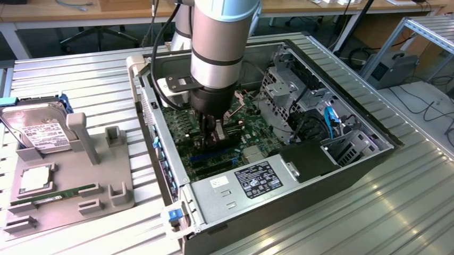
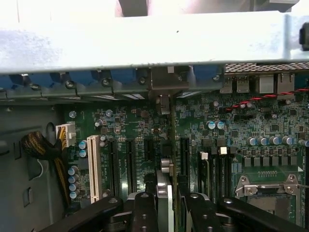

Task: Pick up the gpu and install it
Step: 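Insert the gpu into the slot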

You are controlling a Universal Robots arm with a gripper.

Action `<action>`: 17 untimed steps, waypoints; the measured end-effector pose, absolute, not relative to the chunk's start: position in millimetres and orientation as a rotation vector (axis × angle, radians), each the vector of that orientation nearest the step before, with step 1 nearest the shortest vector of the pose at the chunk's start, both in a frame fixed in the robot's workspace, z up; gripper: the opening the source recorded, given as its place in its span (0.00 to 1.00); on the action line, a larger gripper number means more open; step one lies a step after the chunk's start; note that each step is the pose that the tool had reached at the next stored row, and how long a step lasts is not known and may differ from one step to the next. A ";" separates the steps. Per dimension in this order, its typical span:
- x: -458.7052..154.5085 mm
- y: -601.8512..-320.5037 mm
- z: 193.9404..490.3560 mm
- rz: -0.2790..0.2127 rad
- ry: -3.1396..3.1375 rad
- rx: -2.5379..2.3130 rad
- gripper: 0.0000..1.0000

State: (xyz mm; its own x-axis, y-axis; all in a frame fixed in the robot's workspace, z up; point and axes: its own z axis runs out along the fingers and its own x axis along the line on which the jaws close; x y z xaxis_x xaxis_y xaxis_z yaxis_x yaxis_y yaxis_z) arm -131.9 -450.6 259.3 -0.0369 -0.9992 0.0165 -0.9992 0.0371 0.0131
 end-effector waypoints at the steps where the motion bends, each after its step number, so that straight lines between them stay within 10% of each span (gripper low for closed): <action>1: -131.8 -450.5 259.4 0.003 -2.247 2.165 0.27; 17: -131.9 -449.9 257.2 -0.001 -2.249 2.168 0.27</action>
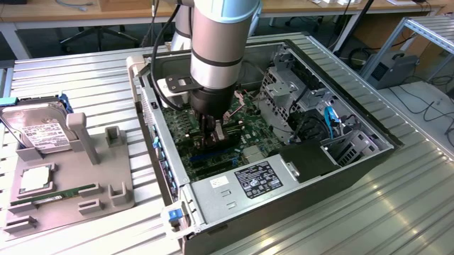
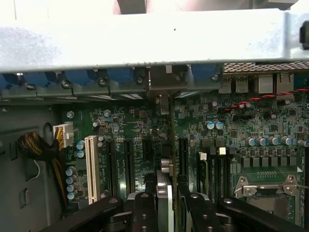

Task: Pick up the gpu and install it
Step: 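Insert the gpu into the slot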

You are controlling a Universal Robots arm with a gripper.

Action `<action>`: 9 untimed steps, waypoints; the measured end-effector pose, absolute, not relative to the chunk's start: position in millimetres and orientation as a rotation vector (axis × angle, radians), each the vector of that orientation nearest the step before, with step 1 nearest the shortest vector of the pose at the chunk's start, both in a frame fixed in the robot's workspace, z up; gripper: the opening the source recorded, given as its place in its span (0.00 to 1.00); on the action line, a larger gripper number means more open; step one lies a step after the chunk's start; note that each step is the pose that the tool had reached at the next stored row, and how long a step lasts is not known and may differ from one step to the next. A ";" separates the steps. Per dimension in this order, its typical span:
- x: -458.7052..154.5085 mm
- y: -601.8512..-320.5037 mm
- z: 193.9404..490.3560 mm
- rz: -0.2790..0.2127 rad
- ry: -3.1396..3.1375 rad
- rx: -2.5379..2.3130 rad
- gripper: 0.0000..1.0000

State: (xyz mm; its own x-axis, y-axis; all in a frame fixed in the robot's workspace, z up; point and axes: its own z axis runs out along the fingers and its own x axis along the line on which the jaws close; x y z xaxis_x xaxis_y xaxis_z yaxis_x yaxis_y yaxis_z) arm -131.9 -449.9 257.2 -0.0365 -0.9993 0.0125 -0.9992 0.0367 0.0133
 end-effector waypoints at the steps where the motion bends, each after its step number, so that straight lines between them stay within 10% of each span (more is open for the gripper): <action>1: -131.9 -450.0 257.0 -0.001 -2.249 2.168 0.27; 9: -131.6 -449.9 254.9 -0.002 -2.249 2.168 0.27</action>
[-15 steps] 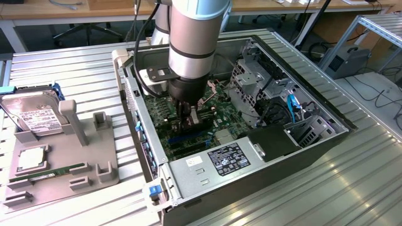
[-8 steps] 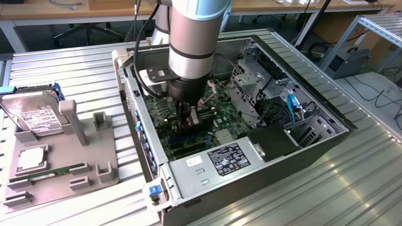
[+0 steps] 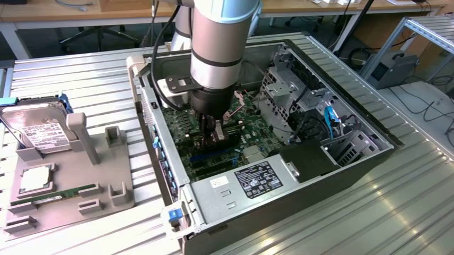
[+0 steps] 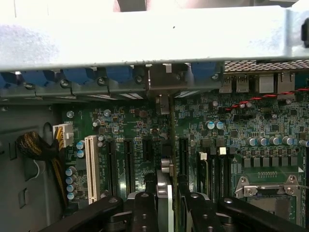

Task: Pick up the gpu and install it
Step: 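Insert the gpu into the slot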

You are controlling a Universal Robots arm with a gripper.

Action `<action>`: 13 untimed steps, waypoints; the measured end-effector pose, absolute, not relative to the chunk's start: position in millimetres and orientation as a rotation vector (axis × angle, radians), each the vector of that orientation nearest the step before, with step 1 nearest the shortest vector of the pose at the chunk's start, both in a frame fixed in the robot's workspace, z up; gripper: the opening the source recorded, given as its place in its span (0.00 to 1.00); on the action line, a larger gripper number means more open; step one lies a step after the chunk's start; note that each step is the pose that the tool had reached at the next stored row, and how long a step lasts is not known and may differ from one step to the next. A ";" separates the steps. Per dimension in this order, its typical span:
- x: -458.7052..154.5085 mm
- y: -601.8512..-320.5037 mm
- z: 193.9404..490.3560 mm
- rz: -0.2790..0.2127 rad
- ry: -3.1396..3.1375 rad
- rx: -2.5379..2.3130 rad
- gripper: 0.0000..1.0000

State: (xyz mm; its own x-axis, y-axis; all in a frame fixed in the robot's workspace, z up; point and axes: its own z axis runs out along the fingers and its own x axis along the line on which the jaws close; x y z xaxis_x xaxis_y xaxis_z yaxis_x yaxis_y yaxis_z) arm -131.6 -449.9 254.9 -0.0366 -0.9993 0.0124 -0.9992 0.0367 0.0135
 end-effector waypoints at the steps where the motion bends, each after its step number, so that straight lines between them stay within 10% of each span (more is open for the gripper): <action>1: -131.5 -449.9 254.9 -0.002 -2.249 2.168 0.27; 13: -131.5 -449.1 261.1 0.037 -2.232 2.151 0.27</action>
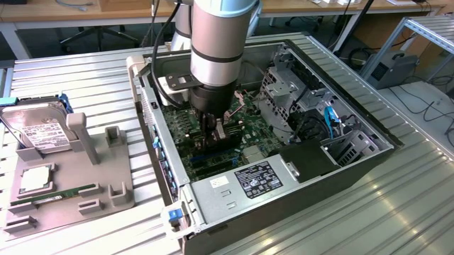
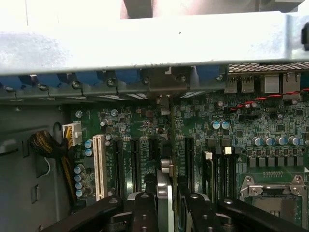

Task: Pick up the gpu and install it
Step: 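Insert the gpu into the slot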

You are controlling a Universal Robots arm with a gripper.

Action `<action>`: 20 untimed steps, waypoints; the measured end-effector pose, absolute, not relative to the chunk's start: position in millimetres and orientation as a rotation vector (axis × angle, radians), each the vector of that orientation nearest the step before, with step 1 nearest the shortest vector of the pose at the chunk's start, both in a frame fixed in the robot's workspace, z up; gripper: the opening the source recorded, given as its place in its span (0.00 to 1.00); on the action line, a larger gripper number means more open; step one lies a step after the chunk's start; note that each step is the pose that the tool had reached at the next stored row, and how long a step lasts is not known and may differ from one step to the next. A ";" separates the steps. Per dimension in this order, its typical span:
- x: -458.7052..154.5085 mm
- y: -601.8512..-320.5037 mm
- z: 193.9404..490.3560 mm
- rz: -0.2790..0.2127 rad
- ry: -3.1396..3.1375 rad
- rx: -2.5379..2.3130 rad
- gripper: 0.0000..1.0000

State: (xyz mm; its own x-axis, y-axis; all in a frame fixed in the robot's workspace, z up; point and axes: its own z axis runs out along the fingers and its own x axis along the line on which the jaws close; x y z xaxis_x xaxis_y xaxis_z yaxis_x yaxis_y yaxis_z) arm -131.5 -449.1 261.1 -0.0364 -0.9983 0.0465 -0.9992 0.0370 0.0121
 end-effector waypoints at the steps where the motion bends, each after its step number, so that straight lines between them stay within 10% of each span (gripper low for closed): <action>1: -131.5 -449.1 261.1 0.037 -2.232 2.151 0.27; 20: -130.3 -448.7 261.2 0.034 -2.265 2.116 0.27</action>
State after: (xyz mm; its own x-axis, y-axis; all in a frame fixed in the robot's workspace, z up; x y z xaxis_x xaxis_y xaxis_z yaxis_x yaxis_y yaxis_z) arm -130.3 -448.7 261.2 -0.0672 -0.9967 0.0456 -0.9976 0.0678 0.0123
